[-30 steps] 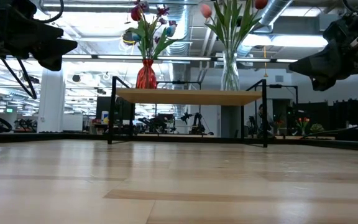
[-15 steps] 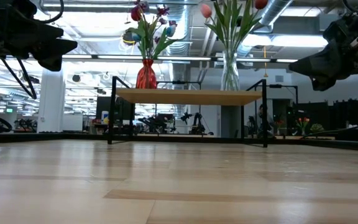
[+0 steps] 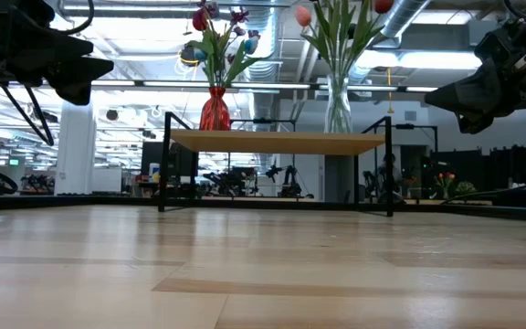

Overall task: Pick and place flowers into a vace then onto a shelf
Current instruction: Return to Home Position

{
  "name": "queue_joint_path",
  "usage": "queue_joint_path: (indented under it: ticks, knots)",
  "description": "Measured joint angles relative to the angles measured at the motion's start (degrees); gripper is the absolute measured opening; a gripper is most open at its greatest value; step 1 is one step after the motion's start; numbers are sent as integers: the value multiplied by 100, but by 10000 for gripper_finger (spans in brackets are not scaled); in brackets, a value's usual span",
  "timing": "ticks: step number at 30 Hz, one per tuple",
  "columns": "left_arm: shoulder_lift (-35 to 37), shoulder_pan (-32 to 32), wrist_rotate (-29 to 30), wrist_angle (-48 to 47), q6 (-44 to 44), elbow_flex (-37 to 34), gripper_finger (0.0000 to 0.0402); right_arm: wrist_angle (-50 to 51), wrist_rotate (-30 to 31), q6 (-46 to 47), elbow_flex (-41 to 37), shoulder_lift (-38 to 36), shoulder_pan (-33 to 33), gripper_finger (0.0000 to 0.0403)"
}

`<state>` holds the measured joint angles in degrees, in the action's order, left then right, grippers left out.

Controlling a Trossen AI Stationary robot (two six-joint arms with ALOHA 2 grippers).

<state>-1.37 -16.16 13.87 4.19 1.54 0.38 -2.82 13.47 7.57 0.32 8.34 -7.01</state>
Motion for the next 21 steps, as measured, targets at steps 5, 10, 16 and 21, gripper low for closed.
queue_joint_path:
  ticks: [5,10,16,21]
  knots:
    - [1,0,0,0,50,0,185,-1,0,0,0,0,-2,0]
    - [0,0,0,0,57,0,185,-1,0,0,0,0,-2,0]
    - [1,0,0,0,62,0,185,-1,1,1,0,0,-2,0]
    - [2,1,0,0,62,-2,185,-1,2,0,0,0,0,0]
